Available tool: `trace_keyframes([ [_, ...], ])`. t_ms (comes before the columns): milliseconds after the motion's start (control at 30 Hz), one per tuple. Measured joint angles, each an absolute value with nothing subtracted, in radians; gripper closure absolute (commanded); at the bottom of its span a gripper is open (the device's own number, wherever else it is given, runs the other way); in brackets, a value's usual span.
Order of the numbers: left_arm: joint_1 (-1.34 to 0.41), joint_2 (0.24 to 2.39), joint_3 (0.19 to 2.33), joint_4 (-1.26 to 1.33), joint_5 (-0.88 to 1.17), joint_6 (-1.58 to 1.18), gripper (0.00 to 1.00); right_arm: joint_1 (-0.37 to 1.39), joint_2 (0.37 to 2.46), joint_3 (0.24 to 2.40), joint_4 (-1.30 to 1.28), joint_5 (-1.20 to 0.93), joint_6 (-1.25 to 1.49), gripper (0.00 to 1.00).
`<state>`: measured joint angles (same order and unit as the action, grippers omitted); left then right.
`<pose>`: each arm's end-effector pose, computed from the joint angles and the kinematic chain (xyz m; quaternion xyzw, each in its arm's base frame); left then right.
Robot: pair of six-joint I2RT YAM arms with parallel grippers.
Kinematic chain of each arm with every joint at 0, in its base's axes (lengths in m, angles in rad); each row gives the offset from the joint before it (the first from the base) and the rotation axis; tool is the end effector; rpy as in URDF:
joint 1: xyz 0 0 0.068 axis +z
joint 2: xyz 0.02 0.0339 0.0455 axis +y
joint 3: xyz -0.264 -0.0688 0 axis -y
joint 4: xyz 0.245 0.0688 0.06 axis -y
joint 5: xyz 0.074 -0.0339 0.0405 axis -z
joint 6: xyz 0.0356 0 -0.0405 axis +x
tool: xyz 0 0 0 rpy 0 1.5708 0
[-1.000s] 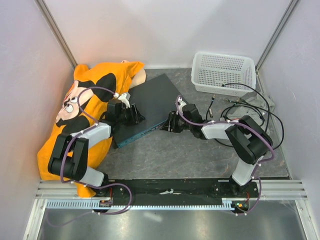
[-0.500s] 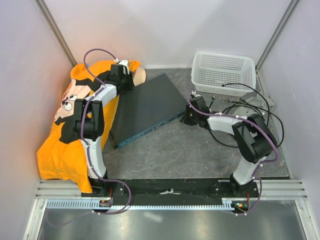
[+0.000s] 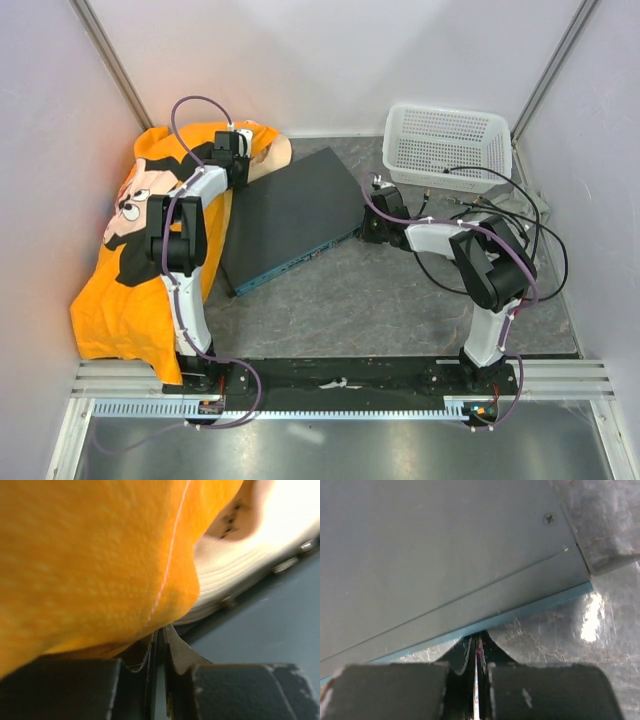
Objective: Pull the plug from the switch port
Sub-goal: Adjust the switch port at the center of the board.
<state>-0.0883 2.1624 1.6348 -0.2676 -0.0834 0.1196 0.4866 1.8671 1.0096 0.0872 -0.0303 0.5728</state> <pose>0.4841 -0.0399 0.1830 0.0803 0.9216 0.0445 0.3772 0.3366 0.1793 0.1437 0.0338 0.9203 0.2089 0.3292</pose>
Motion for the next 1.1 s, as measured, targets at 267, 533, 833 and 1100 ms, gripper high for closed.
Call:
trace_keyframes([
  [267,-0.07,2.212,1.723,-0.392,-0.106,0.244,0.92,0.459,1.949,1.134,0.033,-0.091,0.525,1.0],
  [533,-0.057,2.226,1.789,-0.494,0.022,0.362,0.92,0.411,2.028,1.271,-0.064,-0.163,0.443,0.96],
  [833,-0.164,2.135,1.729,-0.666,0.205,0.5,0.9,0.32,2.282,1.644,-0.123,-0.298,0.422,0.88],
  [1100,-0.23,2.107,1.703,-0.731,0.318,0.49,0.87,0.316,2.342,1.719,-0.083,-0.313,0.433,0.84],
])
